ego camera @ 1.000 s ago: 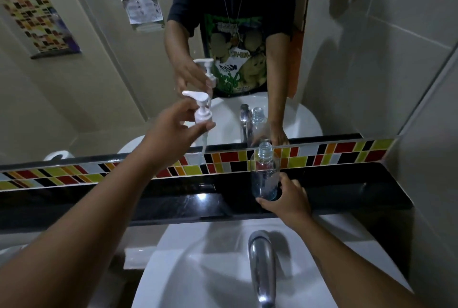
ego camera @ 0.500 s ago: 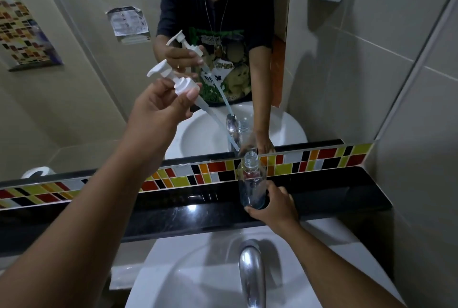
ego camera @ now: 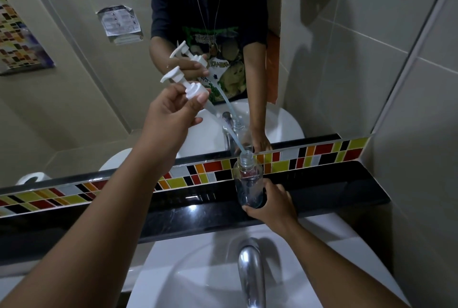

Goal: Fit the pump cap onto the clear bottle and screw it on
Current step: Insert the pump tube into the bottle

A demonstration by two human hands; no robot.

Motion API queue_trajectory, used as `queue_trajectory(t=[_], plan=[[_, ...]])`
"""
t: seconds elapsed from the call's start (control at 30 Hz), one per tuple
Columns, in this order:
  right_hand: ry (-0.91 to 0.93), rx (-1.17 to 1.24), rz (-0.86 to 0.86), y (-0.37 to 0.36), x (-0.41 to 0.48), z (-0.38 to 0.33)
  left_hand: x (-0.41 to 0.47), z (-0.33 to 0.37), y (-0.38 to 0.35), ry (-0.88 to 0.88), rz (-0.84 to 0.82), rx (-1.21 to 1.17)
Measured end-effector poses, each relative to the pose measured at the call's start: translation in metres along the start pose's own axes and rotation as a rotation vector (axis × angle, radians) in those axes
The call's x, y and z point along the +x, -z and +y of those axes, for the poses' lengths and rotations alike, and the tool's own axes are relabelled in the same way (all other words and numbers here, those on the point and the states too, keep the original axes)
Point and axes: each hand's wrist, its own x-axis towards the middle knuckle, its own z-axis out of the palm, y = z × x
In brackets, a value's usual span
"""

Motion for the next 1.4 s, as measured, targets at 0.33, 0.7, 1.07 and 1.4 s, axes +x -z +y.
queue_trajectory(t=[0.33, 0.7, 1.07, 1.4], plan=[[0.004, -0.004, -0.013, 0.001, -0.001, -0.002, -0.005, -0.033, -0.027, 0.081, -0.164, 0.149], [0.086, -0.017, 0.053, 0.003, -0.002, -0.002, -0.009, -0.077, -0.045, 0.121, -0.283, 0.244], [0.074, -0.029, 0.039, 0.001, -0.001, -0.002, -0.011, -0.099, -0.045, 0.184, -0.304, 0.251], [0.084, -0.037, 0.037, 0.002, -0.001, -0.002, -0.015, -0.099, -0.046, 0.145, -0.312, 0.342]])
